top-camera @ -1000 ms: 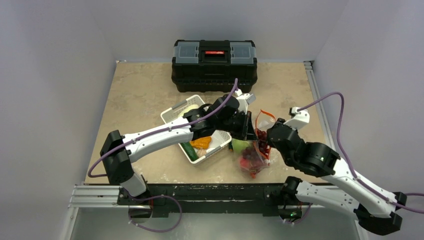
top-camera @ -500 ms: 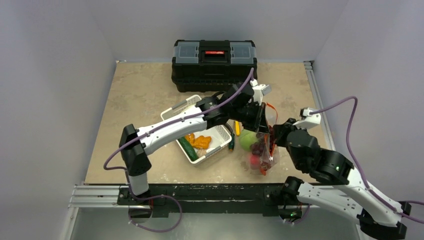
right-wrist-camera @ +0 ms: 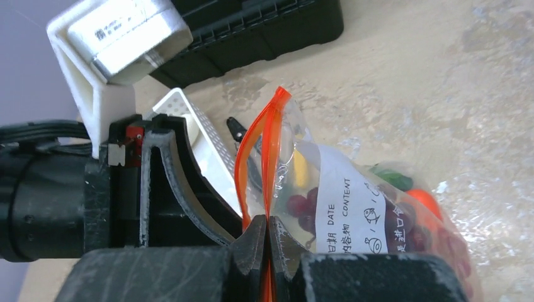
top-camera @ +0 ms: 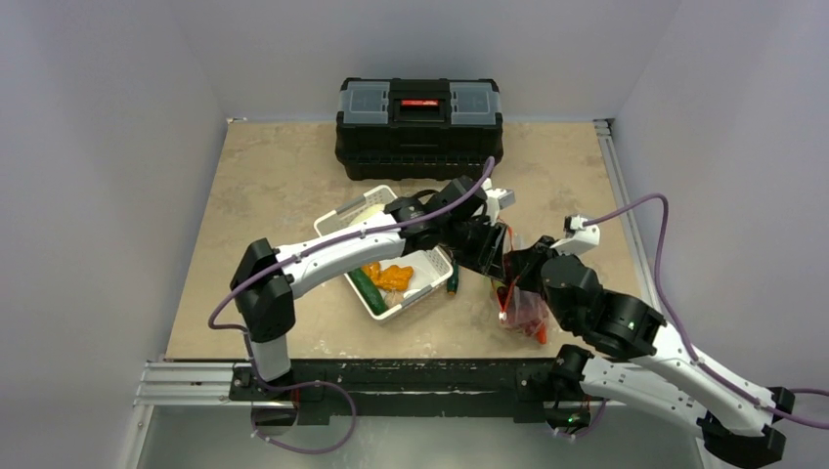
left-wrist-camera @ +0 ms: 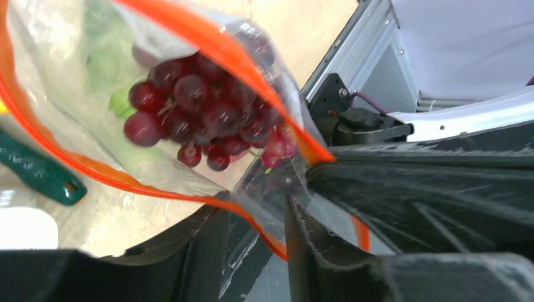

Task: Place the food in the zip-top bag and seal the zipper
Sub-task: Adjust the zipper food storage bag at the center of the board.

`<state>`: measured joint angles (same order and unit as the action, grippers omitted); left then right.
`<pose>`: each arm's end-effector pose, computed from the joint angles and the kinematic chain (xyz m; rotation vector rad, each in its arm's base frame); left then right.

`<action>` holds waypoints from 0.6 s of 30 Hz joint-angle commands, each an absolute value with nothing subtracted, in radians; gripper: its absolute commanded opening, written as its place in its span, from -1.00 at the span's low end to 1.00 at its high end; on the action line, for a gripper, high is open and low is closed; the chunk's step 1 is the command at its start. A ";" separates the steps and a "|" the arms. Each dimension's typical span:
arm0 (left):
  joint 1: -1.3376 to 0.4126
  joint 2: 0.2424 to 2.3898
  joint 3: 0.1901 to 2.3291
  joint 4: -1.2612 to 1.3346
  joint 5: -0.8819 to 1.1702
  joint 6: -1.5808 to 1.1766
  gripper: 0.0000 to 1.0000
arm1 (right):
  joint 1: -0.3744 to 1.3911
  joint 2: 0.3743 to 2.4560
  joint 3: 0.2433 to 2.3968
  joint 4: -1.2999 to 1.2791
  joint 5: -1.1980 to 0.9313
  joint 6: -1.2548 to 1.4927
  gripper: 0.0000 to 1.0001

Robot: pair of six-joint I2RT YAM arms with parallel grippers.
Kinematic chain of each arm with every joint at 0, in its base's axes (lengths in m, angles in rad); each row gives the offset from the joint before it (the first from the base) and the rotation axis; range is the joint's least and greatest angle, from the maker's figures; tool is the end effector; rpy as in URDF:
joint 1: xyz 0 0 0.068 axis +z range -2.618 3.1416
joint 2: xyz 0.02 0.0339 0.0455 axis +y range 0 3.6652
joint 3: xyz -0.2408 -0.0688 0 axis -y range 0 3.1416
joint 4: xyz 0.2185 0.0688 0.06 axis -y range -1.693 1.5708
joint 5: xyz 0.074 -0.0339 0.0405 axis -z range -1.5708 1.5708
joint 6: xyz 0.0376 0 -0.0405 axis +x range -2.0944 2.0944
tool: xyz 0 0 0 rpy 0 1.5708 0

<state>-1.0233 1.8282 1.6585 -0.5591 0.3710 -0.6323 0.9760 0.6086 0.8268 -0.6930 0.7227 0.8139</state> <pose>0.1904 -0.3385 0.2960 0.7139 2.4891 -1.1785 0.0843 0.0802 0.3103 0.2827 1.9270 0.4550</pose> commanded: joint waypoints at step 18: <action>-1.021 1.266 1.225 -0.381 0.159 -0.740 0.57 | 0.976 0.673 0.816 -0.460 0.650 0.952 -1.00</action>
